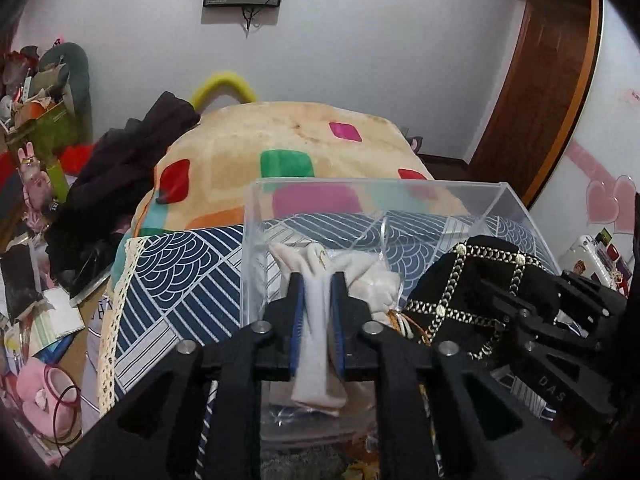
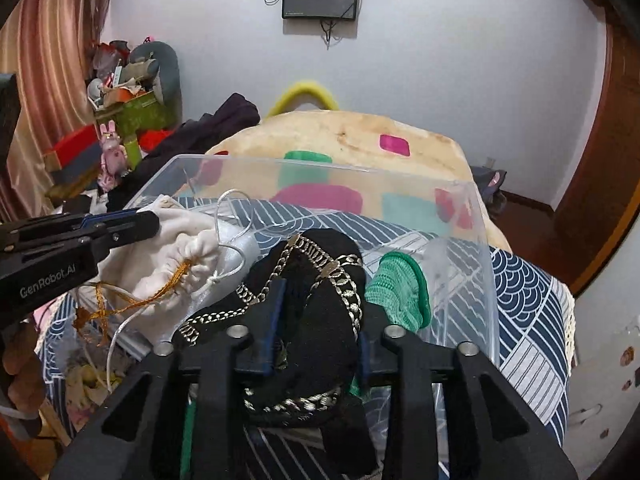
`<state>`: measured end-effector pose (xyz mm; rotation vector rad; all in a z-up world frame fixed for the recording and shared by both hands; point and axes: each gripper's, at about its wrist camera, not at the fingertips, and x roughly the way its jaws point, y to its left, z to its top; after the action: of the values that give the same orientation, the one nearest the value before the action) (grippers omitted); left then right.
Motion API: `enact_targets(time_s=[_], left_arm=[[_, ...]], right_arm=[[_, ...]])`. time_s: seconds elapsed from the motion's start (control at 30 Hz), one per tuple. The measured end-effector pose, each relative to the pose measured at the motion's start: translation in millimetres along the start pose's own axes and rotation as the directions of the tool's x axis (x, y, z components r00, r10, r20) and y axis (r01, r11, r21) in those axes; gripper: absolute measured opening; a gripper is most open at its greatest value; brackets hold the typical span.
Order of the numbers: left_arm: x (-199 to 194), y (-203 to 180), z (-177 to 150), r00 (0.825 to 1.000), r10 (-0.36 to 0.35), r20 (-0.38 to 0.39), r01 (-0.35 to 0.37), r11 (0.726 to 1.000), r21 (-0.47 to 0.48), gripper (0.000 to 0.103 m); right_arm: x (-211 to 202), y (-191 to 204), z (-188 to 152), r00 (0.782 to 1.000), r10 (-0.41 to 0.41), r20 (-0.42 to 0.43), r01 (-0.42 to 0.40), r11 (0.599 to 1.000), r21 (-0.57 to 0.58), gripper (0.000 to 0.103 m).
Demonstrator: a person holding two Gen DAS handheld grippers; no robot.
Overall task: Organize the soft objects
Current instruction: 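Lower the white drawstring bag into the box with the left tool while the right drops the black bag in, then grasp the floral scrunchie with the left tool while the right grasps the yellow-green sponge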
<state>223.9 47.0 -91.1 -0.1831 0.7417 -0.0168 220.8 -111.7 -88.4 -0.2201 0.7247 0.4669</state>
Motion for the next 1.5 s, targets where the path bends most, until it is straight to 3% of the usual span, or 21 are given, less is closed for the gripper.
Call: enact_targets(time_s=[0.1,0.27,0.37,0.53,0.67,0.8,0.97,1.23,1.27,1.3,1.4,1.5], left_arm=[[-11,-2,-1,1.0,-0.009,0.016,0.009,1.0,0.012,0.029],[-42,-10,0,0.997,-0.016,0.078,0.013,0.999,0.048,0.041],[-68,-18,1,0.991,-0.02,0.136,0.009,0.997,0.079,0.056],[-106,-26,-2,0.977,-0.04,0.21,0.018,0.994,0.105,0.07],[-126,-29,-12,0.965,-0.009,0.262,-0.022,0.993,0.117,0.097],[-131,-26,-29,0.963,0.021,0.269,-0.055,0.991,0.119,0.098],[-120,-18,-53,0.981,0.02,0.195,-0.04,0.994,0.101,0.098],[-95,-9,-92,0.995,0.052,0.091,-0.06,0.995,0.086,0.098],[-92,-9,-96,0.995,0.052,0.081,-0.059,0.995,0.086,0.094],[-89,-9,-100,0.995,0.055,0.078,-0.062,0.994,0.087,0.08],[-80,-12,-108,0.998,0.049,0.048,-0.054,0.992,0.112,0.055],[-71,-15,-111,1.0,0.027,0.012,-0.028,0.992,0.12,0.051]], right_arm=[[-7,-3,2,1.0,0.005,0.012,-0.005,1.0,0.015,0.038],[-32,-5,4,0.997,0.013,0.076,-0.014,1.0,0.016,0.052],[-52,-2,7,0.992,0.008,0.13,-0.01,1.0,0.012,0.063],[-84,1,9,0.976,0.0,0.216,-0.002,1.0,0.01,0.072],[-98,1,2,0.968,0.007,0.252,-0.013,1.0,0.022,0.08],[-106,3,-15,0.964,0.005,0.266,-0.014,0.999,0.032,0.083],[-103,8,-30,0.97,0.01,0.242,-0.02,0.999,0.038,0.083],[-83,17,-56,0.986,0.044,0.164,-0.053,0.997,0.05,0.084],[-80,19,-58,0.987,0.051,0.153,-0.059,0.997,0.05,0.084],[-76,20,-59,0.988,0.055,0.142,-0.063,0.997,0.048,0.084],[-70,22,-66,0.991,0.065,0.118,-0.071,0.996,0.047,0.084],[-63,25,-68,0.991,0.091,0.096,-0.095,0.994,0.044,0.084]])
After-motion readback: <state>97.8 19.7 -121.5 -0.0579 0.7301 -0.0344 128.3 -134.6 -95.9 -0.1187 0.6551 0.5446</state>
